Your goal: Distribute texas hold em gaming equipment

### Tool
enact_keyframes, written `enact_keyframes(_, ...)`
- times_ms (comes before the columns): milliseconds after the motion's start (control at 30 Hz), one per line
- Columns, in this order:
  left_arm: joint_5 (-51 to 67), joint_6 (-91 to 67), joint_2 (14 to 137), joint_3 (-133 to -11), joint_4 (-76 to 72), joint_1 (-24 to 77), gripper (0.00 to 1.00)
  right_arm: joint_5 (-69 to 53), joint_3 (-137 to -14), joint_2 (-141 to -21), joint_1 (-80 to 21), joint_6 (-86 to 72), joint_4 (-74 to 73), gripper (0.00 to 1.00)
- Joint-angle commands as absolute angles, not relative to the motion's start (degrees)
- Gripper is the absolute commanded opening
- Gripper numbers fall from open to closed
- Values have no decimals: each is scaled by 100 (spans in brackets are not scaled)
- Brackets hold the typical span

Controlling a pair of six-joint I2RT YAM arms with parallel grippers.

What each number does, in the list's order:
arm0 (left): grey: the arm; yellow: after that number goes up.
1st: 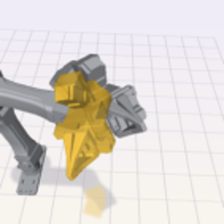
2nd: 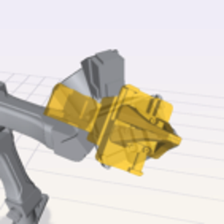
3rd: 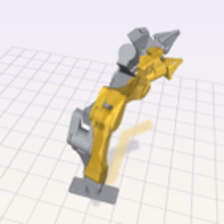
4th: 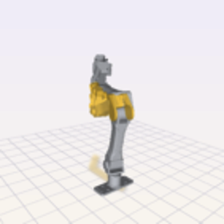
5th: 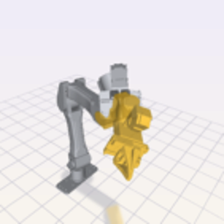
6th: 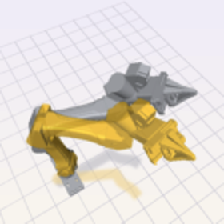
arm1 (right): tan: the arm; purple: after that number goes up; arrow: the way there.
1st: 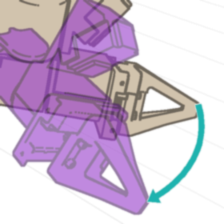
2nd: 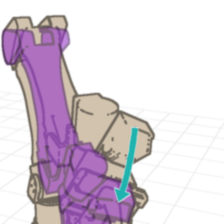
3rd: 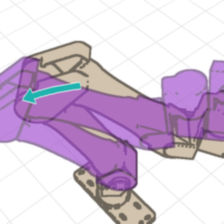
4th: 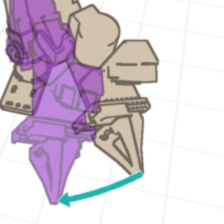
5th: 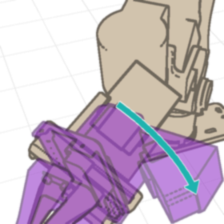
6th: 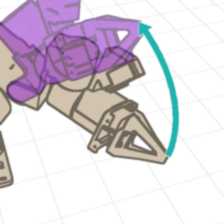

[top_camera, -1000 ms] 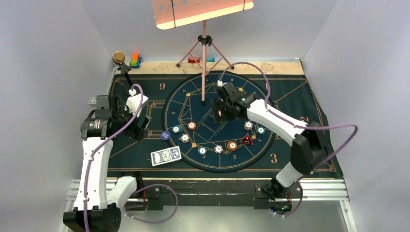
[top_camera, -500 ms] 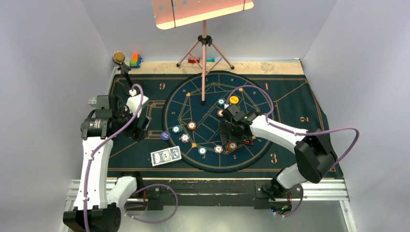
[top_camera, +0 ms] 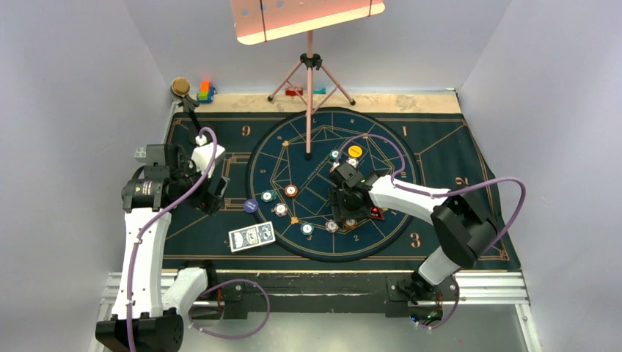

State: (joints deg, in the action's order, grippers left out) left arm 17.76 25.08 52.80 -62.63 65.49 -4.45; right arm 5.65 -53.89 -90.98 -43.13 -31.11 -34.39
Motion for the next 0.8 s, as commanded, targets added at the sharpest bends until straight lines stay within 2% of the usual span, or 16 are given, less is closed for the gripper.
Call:
enact_keyframes(0,1806,2524,5260,-6504,6515,-471,100,727,-5335,-9211,-4324,-3186,-3362,59)
enact_keyframes(100,1806,2523,5282,-6504,6505,-469,100,766,-5340,-9185,-4324,-3175,-3423,55)
enact_keyframes(400,1796,2539,5252,-6470,6506,-474,100,1031,-5468,-8923,-4329,-3148,-3747,63)
enact_keyframes(767,1771,2542,5241,-6451,6491,-473,100,860,-5317,-9168,-4376,-3073,-3655,61)
